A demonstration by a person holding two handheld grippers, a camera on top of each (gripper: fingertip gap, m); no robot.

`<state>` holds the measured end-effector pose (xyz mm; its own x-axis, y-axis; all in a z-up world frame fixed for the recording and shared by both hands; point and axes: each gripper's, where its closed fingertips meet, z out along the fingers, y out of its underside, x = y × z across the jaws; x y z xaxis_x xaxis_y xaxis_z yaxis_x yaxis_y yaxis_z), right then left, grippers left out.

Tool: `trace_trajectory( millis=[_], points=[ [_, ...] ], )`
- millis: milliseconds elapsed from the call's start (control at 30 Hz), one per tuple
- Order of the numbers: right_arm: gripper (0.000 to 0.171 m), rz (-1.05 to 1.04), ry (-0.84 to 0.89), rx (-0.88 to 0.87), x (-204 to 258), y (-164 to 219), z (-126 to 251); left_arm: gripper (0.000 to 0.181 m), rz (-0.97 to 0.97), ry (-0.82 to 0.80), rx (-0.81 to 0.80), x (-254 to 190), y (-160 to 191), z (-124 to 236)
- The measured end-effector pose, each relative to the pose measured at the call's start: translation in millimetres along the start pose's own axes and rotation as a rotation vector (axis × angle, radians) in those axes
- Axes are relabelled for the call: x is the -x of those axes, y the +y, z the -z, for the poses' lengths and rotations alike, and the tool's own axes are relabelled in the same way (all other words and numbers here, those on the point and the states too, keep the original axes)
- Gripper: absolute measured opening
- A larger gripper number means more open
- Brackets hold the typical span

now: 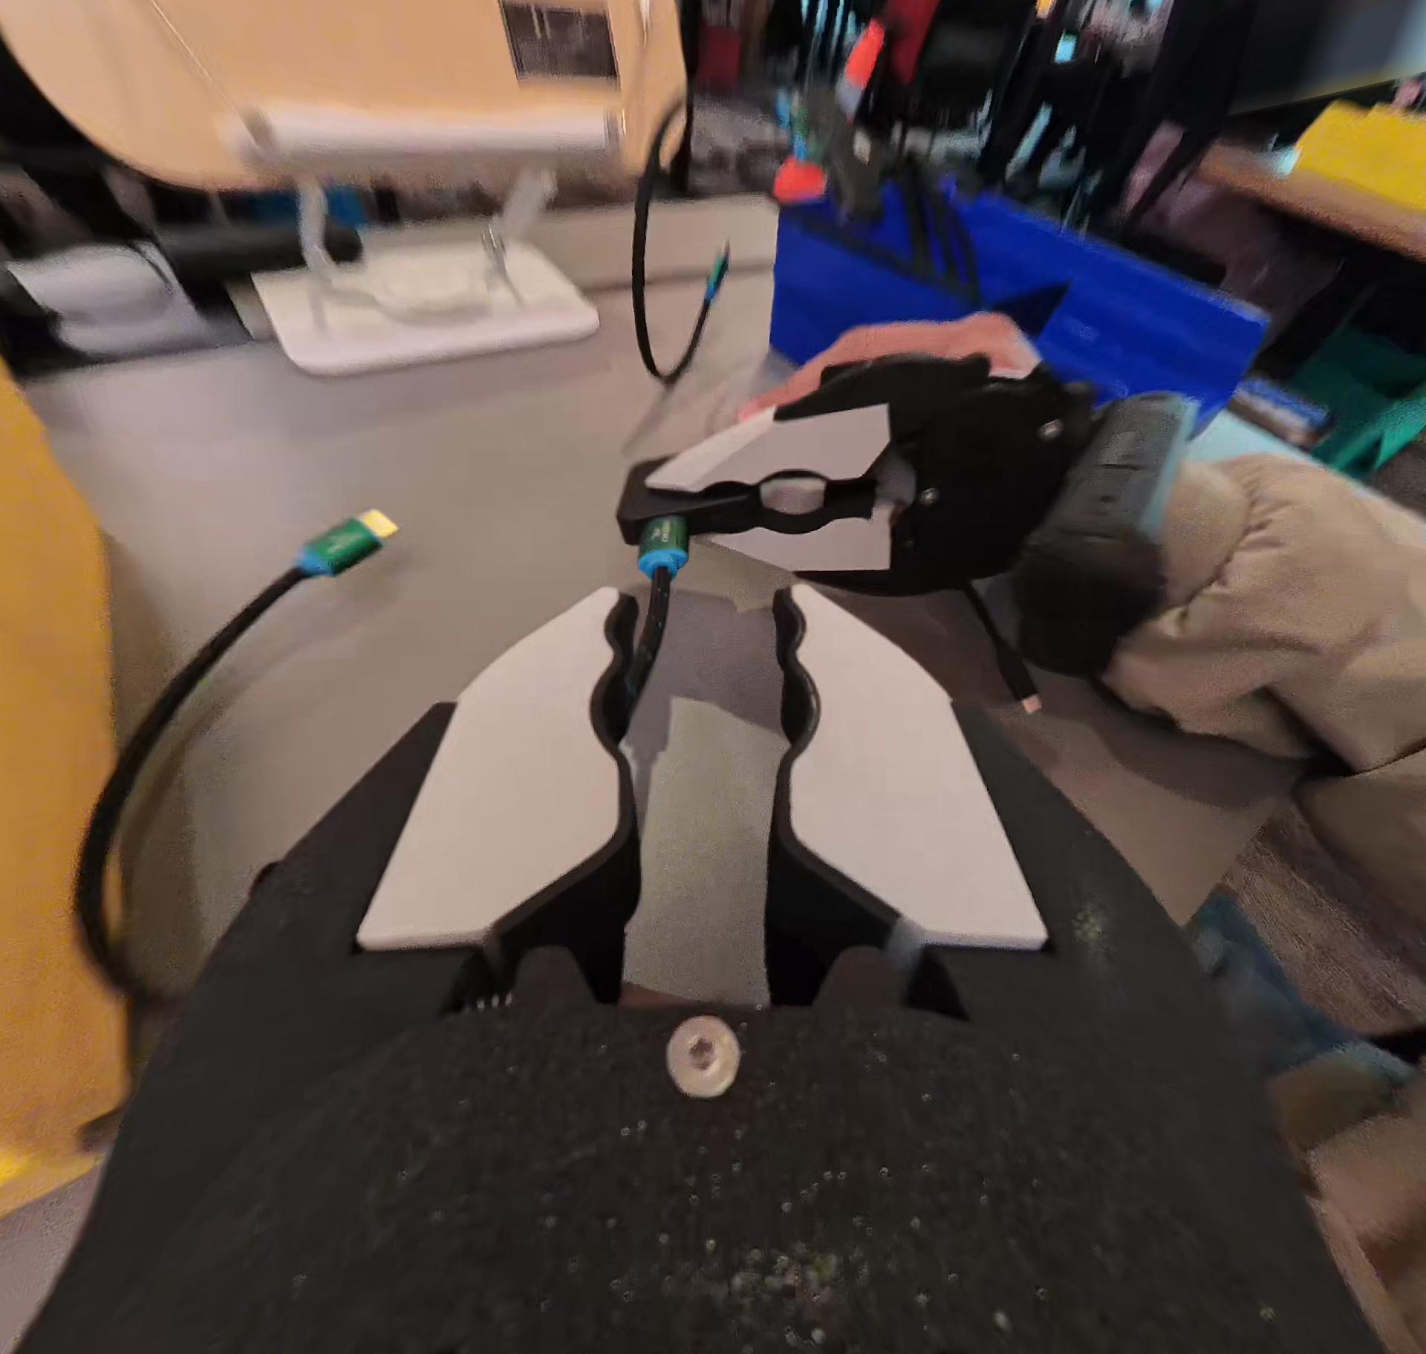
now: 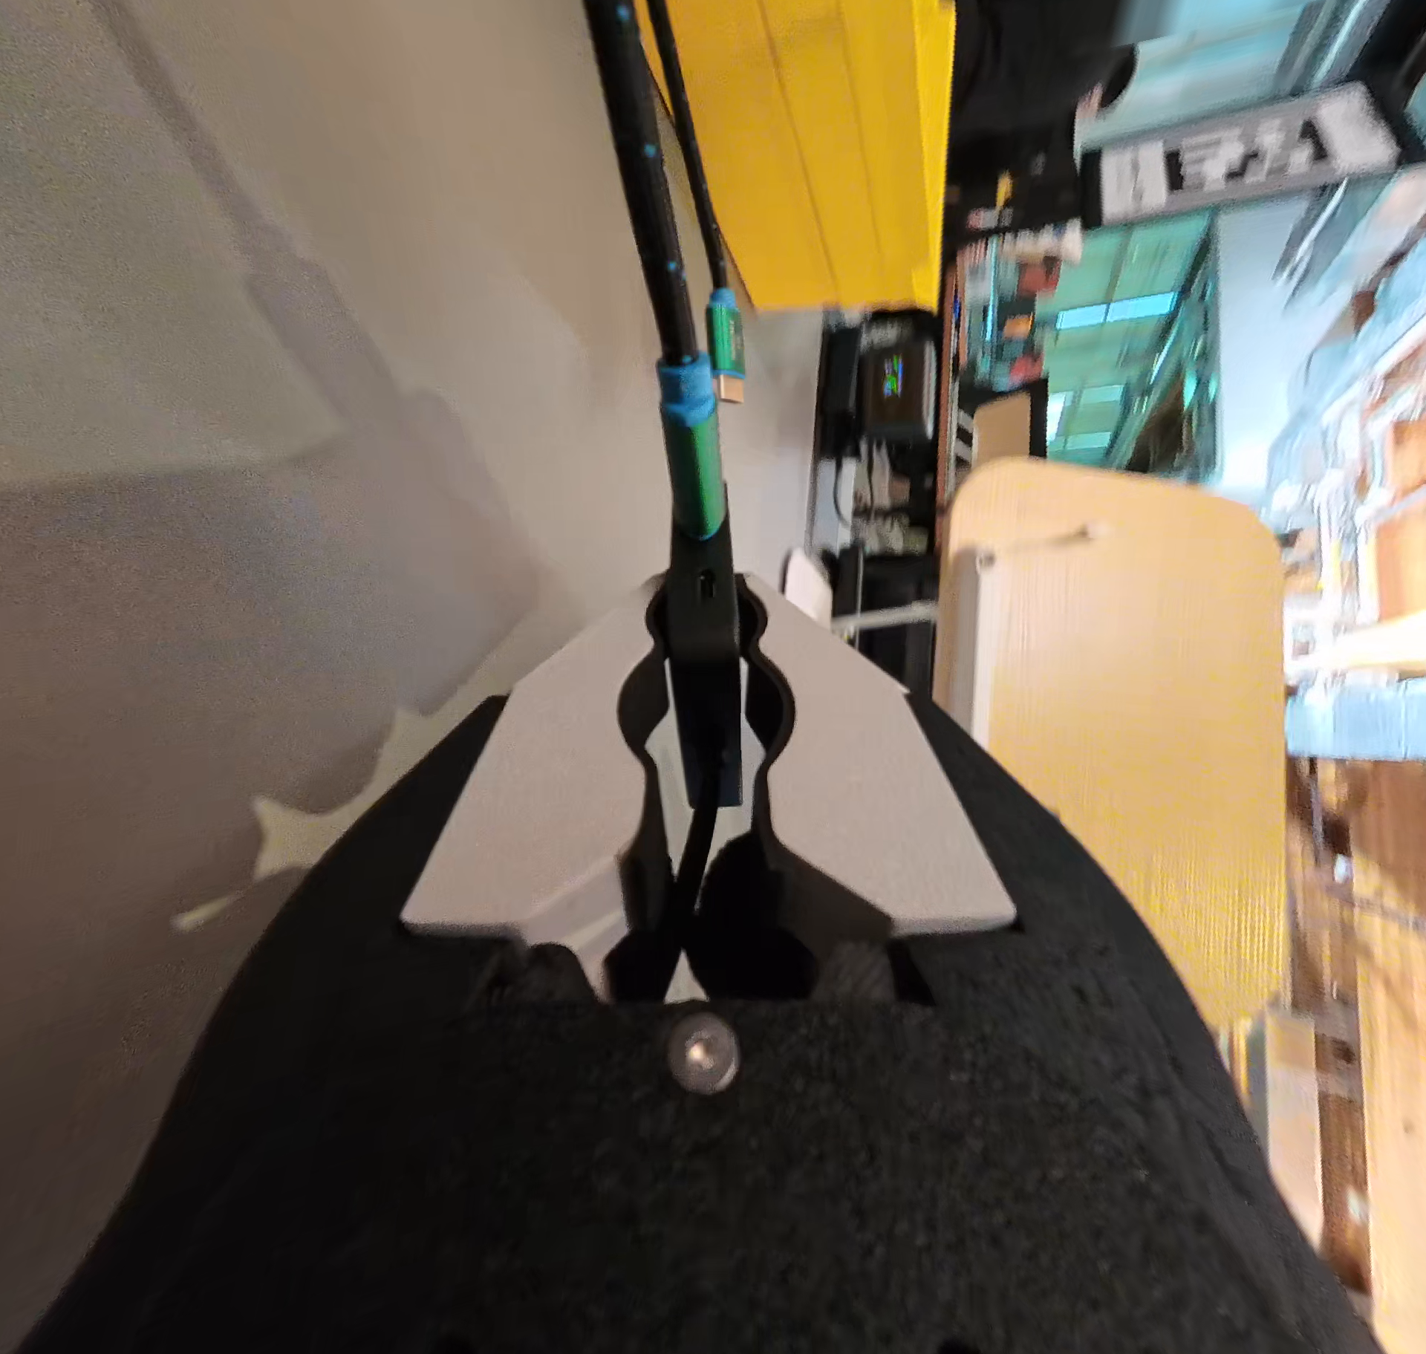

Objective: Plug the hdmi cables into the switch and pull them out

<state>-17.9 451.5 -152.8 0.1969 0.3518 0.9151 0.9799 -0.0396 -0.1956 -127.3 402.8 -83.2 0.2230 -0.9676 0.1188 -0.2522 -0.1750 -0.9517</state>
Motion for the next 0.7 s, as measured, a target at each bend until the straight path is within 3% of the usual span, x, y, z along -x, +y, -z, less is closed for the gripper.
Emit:
trace_trajectory(
  millis=[133,267,467,567,700],
  points=[
    [0.012,-0.243,-0.029,0.115,-28,24,26,0.030,-0.082,-0.113,-0.223,13,-31,62],
    [0.012,-0.585,-0.047,0.082,-85,44,95,0.019,0.008,-0.166,-0.259,39,-14,97],
    [0.012,-1.138,-0.220,-0.103,-170,99,237,0.022,0.113,-0.073,-0.080,54,39,84],
    [0.012,-1.134,-0.318,-0.011,-176,146,291,0.023,0.173,0.032,-0.031,40,48,72],
    [0.012,-1.157,-0.570,0.191,-152,204,327,0.023,0.104,0.082,0.029,22,55,60]
  ],
)
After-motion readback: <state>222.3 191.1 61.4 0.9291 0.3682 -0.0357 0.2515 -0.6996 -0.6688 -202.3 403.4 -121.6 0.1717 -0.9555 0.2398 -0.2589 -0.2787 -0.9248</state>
